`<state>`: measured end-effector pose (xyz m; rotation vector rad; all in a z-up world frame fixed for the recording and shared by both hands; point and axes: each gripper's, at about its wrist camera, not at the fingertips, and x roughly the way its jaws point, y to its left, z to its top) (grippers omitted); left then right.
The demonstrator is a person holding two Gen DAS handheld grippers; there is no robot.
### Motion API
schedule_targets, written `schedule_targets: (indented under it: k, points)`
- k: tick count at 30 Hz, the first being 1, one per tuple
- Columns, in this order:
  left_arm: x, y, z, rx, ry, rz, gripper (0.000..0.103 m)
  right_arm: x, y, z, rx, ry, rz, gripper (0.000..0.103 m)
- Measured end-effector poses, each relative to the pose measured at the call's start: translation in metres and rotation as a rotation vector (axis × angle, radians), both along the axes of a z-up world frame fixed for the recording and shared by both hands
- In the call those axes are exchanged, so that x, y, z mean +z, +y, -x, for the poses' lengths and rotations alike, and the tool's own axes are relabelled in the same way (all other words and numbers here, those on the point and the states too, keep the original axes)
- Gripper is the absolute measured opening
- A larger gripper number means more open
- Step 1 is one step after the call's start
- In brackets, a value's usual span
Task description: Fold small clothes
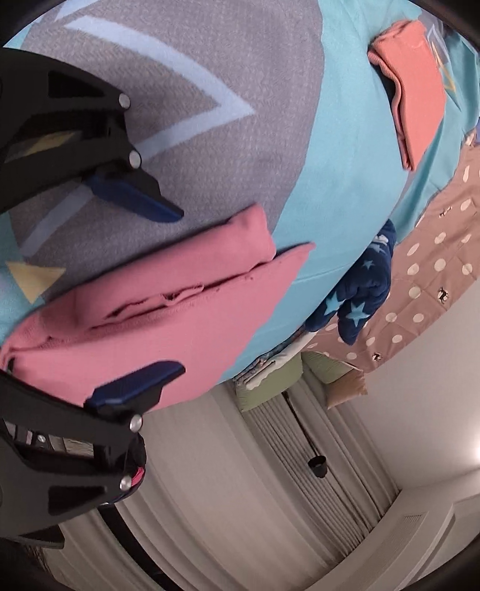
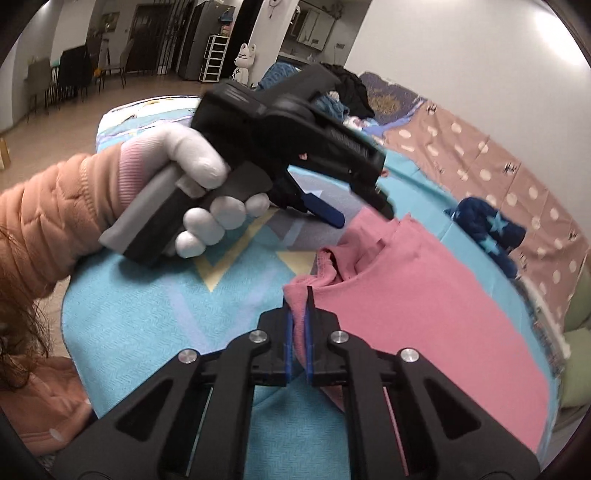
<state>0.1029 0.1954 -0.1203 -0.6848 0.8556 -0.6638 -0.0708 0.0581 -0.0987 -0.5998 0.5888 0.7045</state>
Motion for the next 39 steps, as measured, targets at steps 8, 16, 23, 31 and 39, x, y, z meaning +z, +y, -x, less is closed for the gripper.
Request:
schedule_targets:
  k: [8, 16, 23, 31, 39]
  points:
    - [0.010, -0.007, -0.027, 0.120, -0.038, -0.014, 0.003, 0.007, -0.003, 0.005, -0.028, 0.014, -0.051, 0.005]
    - [0.004, 0.025, -0.008, 0.255, 0.003, -0.030, 0.017, -0.002, -0.008, -0.002, -0.037, 0.108, -0.087, 0.009]
    - [0.003, 0.019, 0.009, 0.147, 0.022, -0.063, 0.064, -0.002, -0.022, 0.004, -0.039, 0.128, -0.112, 0.029]
    - [0.005, 0.006, 0.007, 0.046, -0.001, -0.062, 0.082, -0.011, -0.020, 0.020, -0.048, 0.014, 0.029, 0.049]
    - [0.005, -0.003, 0.009, -0.010, 0.024, -0.049, 0.086, -0.016, -0.002, 0.007, -0.093, -0.029, 0.072, 0.053]
